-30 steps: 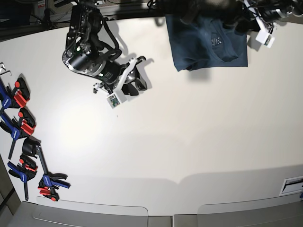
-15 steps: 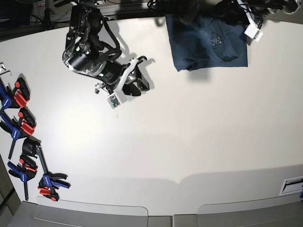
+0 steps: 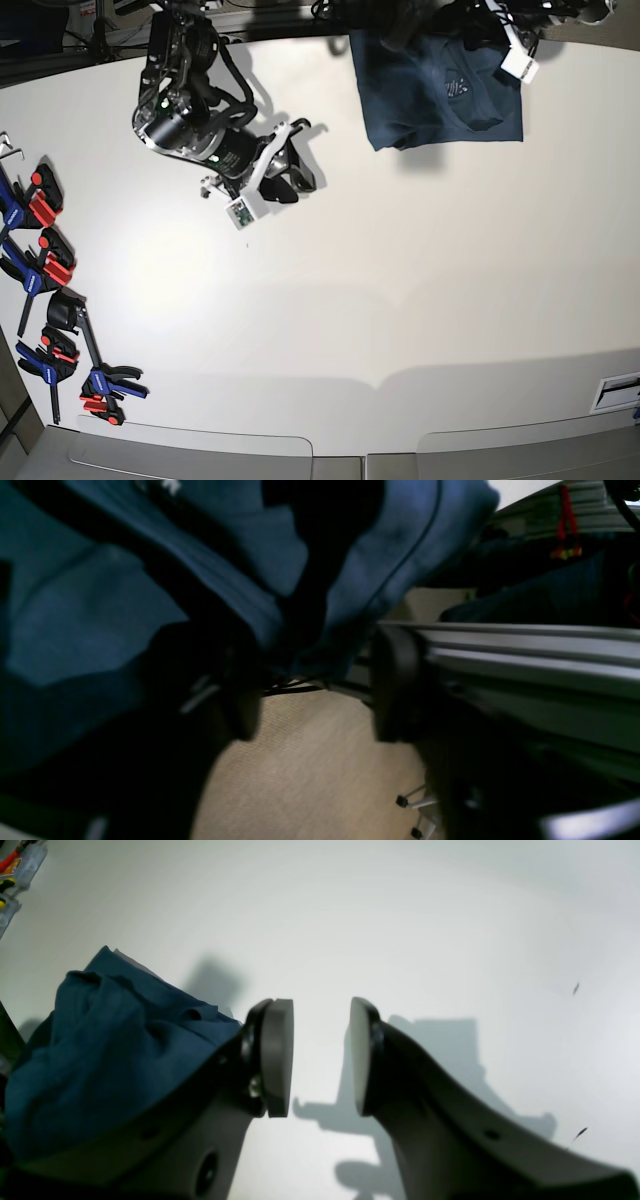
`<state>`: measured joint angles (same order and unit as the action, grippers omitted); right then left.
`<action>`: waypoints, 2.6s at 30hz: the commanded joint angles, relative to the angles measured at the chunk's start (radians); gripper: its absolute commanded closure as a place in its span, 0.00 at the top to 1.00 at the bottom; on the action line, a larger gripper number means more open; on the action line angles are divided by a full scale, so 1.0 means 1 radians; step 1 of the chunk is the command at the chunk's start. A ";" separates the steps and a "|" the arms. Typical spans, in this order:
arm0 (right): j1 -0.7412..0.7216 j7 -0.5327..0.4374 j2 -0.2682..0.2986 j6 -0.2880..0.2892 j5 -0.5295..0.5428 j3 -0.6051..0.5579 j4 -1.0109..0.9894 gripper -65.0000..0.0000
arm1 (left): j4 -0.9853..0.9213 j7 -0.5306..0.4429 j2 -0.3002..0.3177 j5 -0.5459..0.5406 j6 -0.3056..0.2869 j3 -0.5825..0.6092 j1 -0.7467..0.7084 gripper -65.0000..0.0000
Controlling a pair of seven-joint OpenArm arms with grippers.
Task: Fold the T-shirt properly
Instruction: 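Grasp the bundle edge with the left gripper and straighten it, then grasp the folded bundle with the right gripper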
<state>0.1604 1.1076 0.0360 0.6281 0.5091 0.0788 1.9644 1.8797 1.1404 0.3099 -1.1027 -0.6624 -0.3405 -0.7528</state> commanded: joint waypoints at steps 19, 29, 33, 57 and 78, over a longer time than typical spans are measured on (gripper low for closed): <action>-0.014 -0.024 0.003 0.000 0.023 0.000 0.016 0.27 | 0.020 0.019 0.007 -0.025 -0.008 -0.174 -0.007 0.00; -0.013 -0.024 0.003 0.000 0.023 0.000 0.016 0.27 | 0.020 0.093 0.007 -0.026 -0.003 -0.383 -0.009 0.00; -0.014 -0.025 0.003 0.000 0.023 0.000 0.016 0.27 | 0.020 0.109 0.007 -0.037 -0.004 -0.387 -0.012 0.00; -0.016 -0.029 0.003 0.070 0.313 -0.108 0.016 0.27 | 0.020 -0.097 0.007 0.193 -0.004 -0.387 -0.009 0.34; -0.017 -0.227 -0.087 0.070 -0.174 -0.823 0.014 0.27 | 0.020 -0.125 0.006 0.195 -0.004 -0.387 -0.009 0.34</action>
<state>0.1520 0.9089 -0.0391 0.6926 0.3168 -0.7452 1.9633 1.8847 1.0313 0.3069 -0.8925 -0.6621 -0.7200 -0.7532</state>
